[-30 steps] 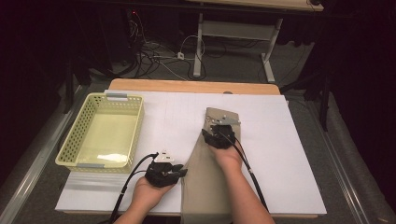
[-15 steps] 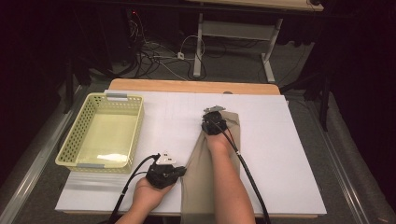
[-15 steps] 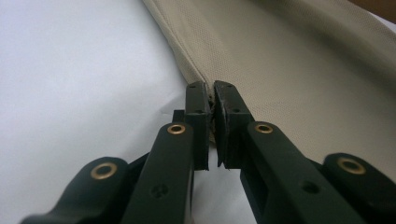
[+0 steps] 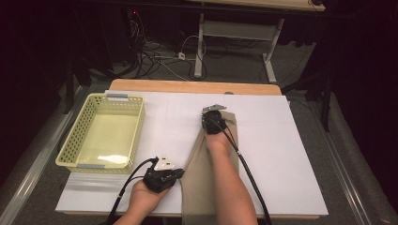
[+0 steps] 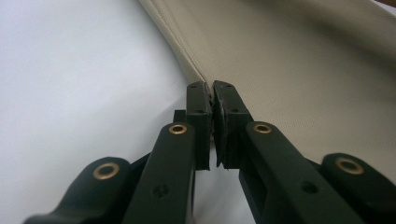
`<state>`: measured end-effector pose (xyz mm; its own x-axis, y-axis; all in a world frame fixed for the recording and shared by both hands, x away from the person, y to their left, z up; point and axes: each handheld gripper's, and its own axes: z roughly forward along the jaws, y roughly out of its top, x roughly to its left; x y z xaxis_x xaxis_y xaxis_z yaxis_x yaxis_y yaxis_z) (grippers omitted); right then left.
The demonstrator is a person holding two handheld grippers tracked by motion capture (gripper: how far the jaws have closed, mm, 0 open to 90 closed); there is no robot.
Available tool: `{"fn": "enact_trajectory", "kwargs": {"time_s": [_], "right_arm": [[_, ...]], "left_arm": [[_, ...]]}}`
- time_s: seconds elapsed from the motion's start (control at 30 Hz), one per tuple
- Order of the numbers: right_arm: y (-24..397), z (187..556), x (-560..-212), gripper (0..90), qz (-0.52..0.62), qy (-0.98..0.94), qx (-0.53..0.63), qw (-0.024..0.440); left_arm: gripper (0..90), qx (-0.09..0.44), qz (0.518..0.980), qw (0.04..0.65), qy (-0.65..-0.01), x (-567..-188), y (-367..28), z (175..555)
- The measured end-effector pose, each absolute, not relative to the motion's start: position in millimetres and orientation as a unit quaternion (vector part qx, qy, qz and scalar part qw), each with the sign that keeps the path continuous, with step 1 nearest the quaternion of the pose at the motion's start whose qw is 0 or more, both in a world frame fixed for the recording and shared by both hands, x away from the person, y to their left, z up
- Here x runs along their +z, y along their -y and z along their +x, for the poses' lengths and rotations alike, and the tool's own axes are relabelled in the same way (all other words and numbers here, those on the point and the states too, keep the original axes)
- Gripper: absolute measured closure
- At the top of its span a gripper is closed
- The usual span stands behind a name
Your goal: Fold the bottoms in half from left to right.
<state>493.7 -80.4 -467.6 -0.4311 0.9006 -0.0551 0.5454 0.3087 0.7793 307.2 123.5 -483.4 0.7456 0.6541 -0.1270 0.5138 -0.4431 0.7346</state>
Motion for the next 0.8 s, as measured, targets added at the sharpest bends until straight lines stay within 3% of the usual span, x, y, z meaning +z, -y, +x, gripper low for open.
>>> {"fn": "enact_trajectory", "kwargs": {"time_s": [0.27,0.5,0.67,0.8], "right_arm": [[36,494,-467,88.1,0.435,-0.787,0.363,0.243],[42,499,-466,85.5,0.429,-0.791,0.37,0.229],[51,492,-454,63.9,0.417,-0.795,0.389,0.208],[67,476,-443,48.7,0.403,-0.797,0.4,0.206]], "left_arm": [[83.4,0.096,0.829,0.41,-0.367,-477,-149,295],[82.0,0.094,0.825,0.409,-0.379,-481,-149,296],[52.5,0.113,0.815,0.422,-0.382,-479,-154,287],[36.3,0.115,0.799,0.45,-0.382,-478,-165,274]]}}
